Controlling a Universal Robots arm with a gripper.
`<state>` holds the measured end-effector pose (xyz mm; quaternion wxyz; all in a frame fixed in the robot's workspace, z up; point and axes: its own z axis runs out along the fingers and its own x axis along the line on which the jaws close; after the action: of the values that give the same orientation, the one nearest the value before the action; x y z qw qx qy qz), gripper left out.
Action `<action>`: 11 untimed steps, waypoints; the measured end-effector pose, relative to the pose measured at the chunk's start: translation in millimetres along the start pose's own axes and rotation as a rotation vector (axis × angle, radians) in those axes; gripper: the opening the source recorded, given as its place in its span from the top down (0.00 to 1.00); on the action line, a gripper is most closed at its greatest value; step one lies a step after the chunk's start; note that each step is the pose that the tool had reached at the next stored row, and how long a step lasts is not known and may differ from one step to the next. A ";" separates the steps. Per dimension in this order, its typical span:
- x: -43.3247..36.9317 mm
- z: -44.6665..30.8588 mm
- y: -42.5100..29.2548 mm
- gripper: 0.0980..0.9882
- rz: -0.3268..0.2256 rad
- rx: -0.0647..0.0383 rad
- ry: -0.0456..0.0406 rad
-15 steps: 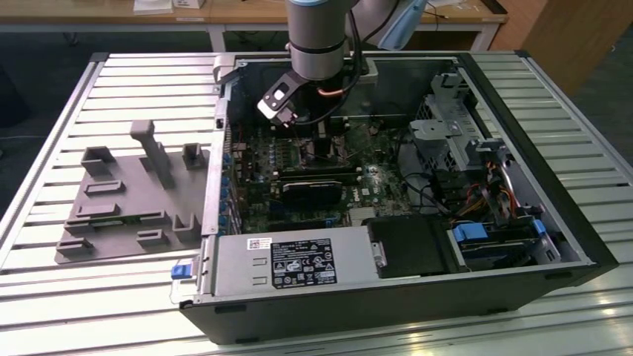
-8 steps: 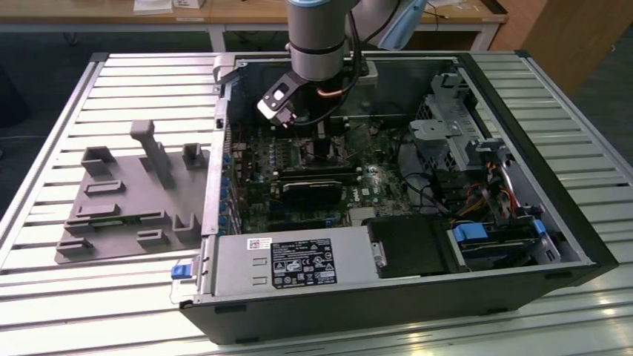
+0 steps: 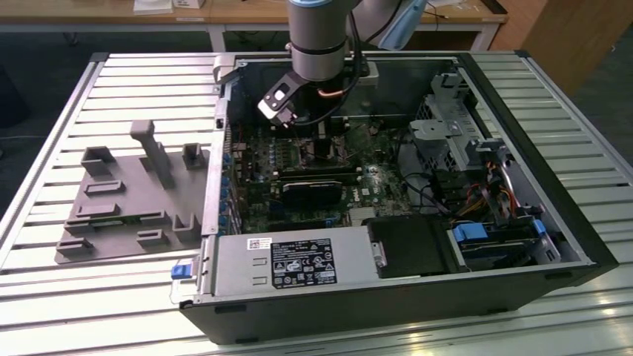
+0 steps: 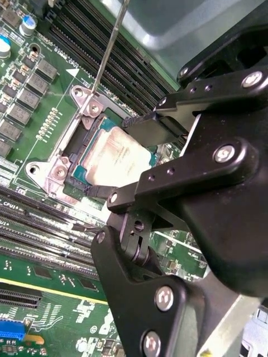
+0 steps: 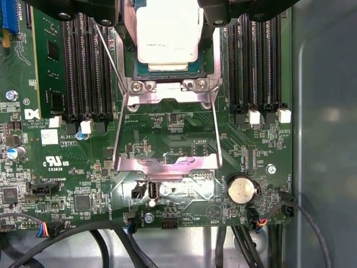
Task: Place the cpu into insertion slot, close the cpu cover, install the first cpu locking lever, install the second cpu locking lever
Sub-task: 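Place the cpu into insertion slot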
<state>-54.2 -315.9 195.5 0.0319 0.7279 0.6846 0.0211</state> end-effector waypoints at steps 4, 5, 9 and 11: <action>0.1 0.0 0.4 0.52 0.000 0.000 -0.0001; 0.1 0.0 0.4 0.52 0.000 0.000 -0.0001; 0.1 0.0 0.5 0.52 0.000 0.000 0.0000; 0.1 0.0 0.5 0.52 0.000 0.000 -0.0001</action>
<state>-53.6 -315.9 195.6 0.0319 0.7279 0.6847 0.0211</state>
